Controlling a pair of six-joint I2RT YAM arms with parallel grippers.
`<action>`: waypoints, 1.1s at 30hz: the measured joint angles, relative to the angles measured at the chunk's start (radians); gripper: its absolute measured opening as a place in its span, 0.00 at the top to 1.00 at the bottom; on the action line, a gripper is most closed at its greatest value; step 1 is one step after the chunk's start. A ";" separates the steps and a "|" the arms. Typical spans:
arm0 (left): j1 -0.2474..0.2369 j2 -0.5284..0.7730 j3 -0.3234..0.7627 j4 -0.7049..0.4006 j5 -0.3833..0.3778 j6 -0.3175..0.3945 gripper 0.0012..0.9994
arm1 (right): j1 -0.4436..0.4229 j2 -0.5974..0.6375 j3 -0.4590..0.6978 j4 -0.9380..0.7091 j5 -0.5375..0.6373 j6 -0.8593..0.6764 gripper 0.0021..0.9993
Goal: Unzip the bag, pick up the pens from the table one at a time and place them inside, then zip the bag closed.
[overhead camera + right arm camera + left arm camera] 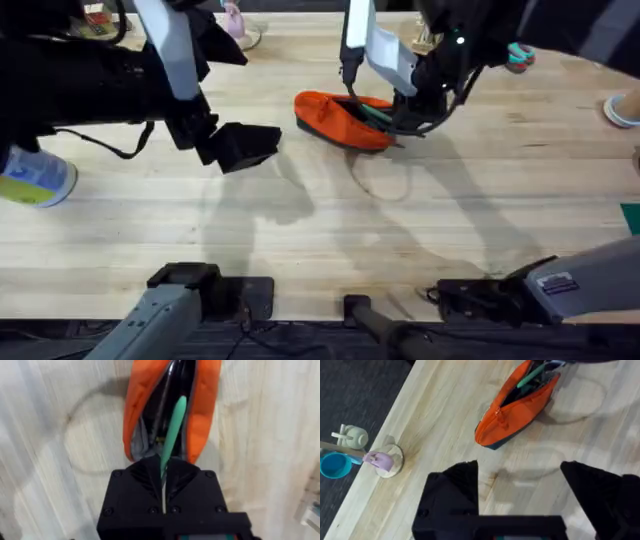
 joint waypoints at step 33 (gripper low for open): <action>0.000 0.000 0.000 0.000 0.000 0.000 0.01 | 0.106 0.112 0.000 0.181 -0.069 0.085 0.97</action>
